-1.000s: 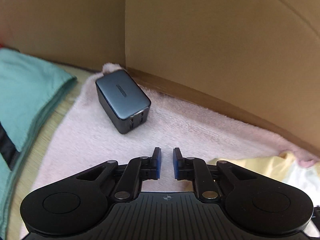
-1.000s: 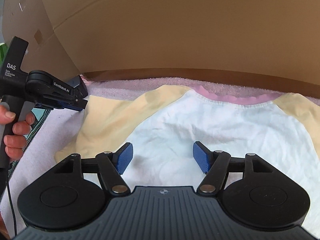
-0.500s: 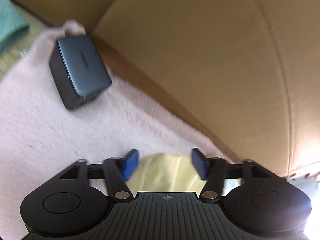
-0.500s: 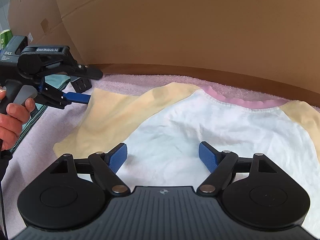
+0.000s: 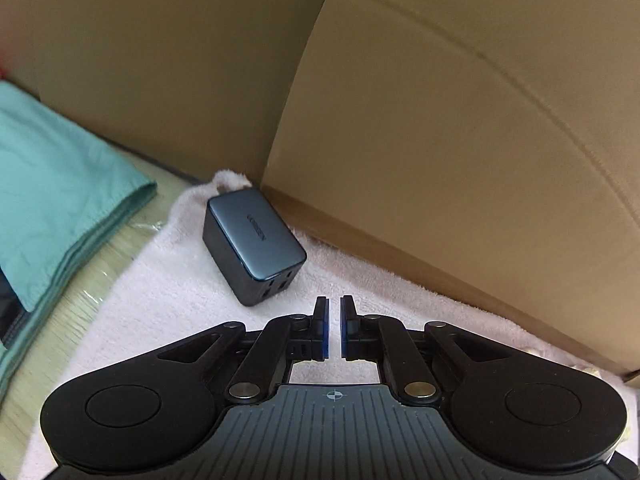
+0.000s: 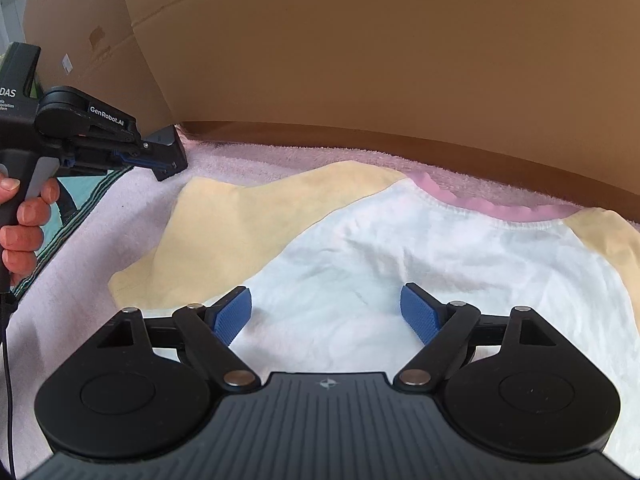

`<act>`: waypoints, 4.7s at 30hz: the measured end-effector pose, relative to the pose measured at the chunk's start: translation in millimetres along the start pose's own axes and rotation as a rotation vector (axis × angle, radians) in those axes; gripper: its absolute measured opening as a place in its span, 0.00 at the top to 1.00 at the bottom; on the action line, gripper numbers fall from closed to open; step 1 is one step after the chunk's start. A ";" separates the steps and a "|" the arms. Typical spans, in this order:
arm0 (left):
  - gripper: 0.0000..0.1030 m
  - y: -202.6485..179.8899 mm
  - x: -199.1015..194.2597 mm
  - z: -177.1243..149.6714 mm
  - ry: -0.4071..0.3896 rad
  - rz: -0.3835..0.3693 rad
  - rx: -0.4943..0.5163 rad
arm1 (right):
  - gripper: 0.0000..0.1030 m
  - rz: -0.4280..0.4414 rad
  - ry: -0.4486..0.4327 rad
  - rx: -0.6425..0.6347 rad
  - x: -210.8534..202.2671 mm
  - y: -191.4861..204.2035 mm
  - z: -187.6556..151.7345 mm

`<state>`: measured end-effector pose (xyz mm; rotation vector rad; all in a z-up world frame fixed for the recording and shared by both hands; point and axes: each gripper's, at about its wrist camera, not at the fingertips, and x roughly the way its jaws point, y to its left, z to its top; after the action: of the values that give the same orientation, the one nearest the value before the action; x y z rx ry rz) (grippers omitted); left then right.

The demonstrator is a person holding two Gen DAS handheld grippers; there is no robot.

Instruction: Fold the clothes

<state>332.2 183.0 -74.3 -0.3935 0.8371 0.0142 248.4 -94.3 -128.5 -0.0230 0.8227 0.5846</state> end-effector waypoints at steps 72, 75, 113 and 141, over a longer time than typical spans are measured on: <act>1.00 -22.2 -48.4 -129.2 0.008 0.118 -0.083 | 0.15 0.057 -0.039 -0.019 -26.8 23.6 39.1; 1.00 -39.4 -48.9 -136.2 -0.031 0.175 0.015 | 0.15 0.102 0.012 -0.107 -19.8 46.3 66.8; 0.90 -103.1 -28.3 -187.2 -0.229 0.430 0.483 | 0.97 0.190 0.162 -0.521 -5.5 92.5 72.5; 0.88 -94.9 -31.2 -183.7 -0.234 0.403 0.452 | 0.58 0.233 0.214 -0.372 -16.4 79.4 73.3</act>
<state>194.6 35.9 -130.5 0.2029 0.6517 0.2366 250.1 -17.7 -50.6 -0.3378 0.9200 0.9625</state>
